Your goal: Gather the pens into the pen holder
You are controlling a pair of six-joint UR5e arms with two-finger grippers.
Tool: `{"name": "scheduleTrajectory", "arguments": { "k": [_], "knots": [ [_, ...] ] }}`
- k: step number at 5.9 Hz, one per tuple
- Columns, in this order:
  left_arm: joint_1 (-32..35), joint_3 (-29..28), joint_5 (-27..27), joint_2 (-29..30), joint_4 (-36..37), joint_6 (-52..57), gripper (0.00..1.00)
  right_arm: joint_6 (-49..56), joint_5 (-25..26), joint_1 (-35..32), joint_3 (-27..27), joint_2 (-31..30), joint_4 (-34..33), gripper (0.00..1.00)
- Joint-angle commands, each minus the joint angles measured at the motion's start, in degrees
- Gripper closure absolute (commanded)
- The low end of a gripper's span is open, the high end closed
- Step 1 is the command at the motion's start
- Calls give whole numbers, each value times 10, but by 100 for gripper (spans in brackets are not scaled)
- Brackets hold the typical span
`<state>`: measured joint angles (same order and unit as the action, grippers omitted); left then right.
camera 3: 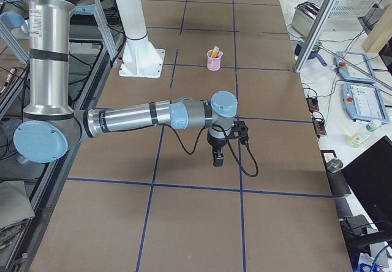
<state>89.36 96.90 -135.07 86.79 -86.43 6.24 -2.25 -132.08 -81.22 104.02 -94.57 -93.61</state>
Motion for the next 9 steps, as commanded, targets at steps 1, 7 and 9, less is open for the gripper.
{"name": "scheduleTrajectory", "arguments": {
  "k": [1,7,9],
  "knots": [
    [2,6,-3,-3,6,-4,0,5,1,-2,-24,-3,1,0],
    [-2,16,-5,15,58,-10,0,55,-13,-40,-19,-31,4,0],
    [-2,28,-2,1,51,-11,0,76,-25,-60,-8,-35,4,0]
  ]
}}
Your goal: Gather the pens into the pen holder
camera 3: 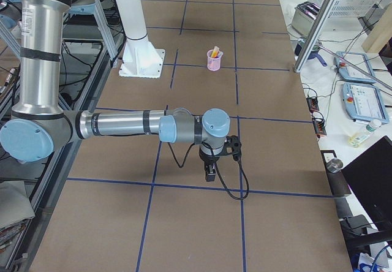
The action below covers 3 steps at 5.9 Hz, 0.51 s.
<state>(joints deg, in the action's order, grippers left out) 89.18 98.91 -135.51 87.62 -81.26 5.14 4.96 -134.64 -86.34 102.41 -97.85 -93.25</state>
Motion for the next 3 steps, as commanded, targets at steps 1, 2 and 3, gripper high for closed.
{"name": "scheduleTrajectory", "arguments": {
  "k": [1,2,3],
  "knots": [
    [-1,4,3,-9,0,-13,0,2,7,-8,10,-1,1,0],
    [-1,15,-5,-10,-2,-22,0,3,7,-8,7,-2,1,0],
    [-1,13,1,-23,-1,-21,0,1,7,-8,9,-2,0,0]
  ]
}}
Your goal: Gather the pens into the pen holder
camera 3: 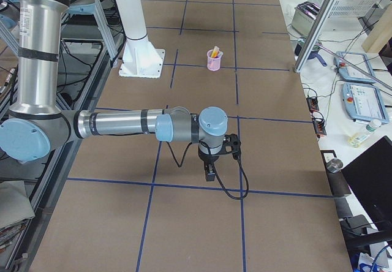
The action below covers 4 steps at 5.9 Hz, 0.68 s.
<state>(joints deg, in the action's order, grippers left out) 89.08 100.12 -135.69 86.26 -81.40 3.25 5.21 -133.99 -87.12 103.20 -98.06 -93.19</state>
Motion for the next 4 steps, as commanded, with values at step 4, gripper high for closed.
{"name": "scheduleTrajectory", "arguments": {
  "k": [4],
  "knots": [
    [-3,2,20,-11,5,-1,0,-1,-1,0,-1,2,0,0]
  ]
}}
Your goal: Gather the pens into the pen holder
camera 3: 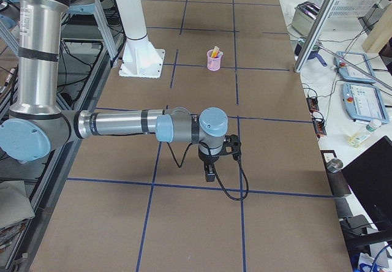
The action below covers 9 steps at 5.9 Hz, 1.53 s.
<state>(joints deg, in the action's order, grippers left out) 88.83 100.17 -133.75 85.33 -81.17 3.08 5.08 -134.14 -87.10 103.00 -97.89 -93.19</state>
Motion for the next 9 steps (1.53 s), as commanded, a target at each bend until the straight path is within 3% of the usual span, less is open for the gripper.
{"name": "scheduleTrajectory", "arguments": {
  "k": [1,9],
  "knots": [
    [-1,-4,1,-2,3,1,0,-1,0,0,1,1,0,0],
    [-4,-12,-1,-2,-2,0,0,-2,-5,0,-1,-3,-1,0]
  ]
}}
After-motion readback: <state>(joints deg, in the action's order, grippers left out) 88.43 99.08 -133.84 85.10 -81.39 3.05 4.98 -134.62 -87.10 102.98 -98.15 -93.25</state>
